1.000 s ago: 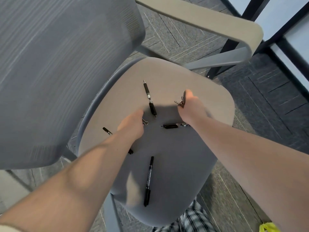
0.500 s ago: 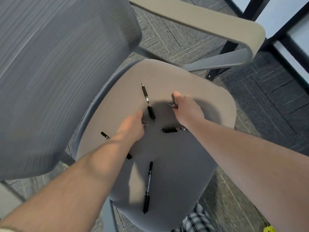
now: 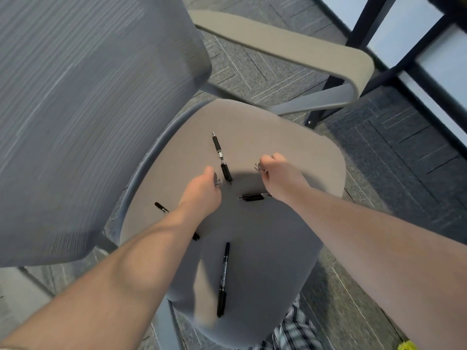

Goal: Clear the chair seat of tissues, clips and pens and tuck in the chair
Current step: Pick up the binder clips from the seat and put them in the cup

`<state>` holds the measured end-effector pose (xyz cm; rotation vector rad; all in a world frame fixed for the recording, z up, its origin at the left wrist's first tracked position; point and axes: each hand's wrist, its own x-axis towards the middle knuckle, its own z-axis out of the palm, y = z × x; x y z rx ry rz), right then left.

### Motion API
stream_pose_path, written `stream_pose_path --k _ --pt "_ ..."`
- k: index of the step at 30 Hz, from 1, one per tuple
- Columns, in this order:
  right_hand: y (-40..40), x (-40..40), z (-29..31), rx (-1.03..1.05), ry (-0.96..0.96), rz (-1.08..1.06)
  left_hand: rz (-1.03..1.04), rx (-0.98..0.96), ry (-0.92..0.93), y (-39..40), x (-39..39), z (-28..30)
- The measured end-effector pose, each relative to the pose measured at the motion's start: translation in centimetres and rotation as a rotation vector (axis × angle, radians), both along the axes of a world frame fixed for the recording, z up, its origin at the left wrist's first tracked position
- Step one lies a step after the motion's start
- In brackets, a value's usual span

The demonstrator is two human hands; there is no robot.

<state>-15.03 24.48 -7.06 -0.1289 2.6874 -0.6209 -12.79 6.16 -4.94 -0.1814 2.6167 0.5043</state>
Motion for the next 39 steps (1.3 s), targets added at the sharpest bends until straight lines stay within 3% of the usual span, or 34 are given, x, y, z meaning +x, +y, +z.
stream_pose_path --k 6,15,27,39 --pt "1.9 1.1 3.7 -0.089 -0.04 -0.11 -0.037 0.02 0.054 1.2 -0.2 4.2" --pt "8.4 4.6 15.8 -0.068 0.082 -0.17 -0.291 0.004 0.126 7.1 -1.7 15.0" --pt "23.1 12.1 29.1 0.033 0.227 -0.439 -0.745 0.102 0.261 25.6 1.3 28.4" --pt "42.0 17.8 34.2 0.001 0.235 -0.765 -0.953 0.169 0.211 46.9 5.0 33.0"
